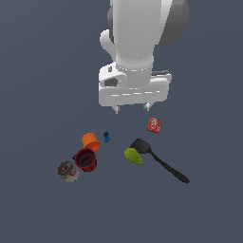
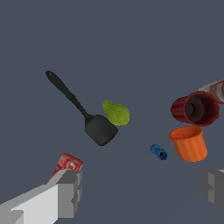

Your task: Pick up a designated object from a clutter of objects.

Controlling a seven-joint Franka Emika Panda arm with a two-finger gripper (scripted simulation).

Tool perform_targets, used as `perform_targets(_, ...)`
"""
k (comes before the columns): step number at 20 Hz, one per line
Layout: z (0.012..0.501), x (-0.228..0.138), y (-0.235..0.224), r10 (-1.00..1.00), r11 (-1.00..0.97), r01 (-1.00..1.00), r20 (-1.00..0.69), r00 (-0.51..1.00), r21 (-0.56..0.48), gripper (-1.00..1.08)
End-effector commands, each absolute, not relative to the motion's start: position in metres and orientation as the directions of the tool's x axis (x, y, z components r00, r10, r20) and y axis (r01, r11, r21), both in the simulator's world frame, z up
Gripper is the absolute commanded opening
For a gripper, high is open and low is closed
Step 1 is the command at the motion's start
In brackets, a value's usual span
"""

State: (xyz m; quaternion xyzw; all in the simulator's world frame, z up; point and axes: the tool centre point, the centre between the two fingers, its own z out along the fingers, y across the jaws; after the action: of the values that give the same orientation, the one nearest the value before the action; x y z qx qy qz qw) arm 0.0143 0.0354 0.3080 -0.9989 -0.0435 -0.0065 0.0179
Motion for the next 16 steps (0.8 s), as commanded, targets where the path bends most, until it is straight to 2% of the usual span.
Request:
perform_targets(1, 0.292, 0.022, 0.036, 0.125, -0.992, 0.126, 0.013, 0.992, -0.028, 1.0)
perform_targets(16, 0.143, 0.062, 0.05, 0.455, -0.89, 0.455, 0.002, 0.89, 0.001, 1.0)
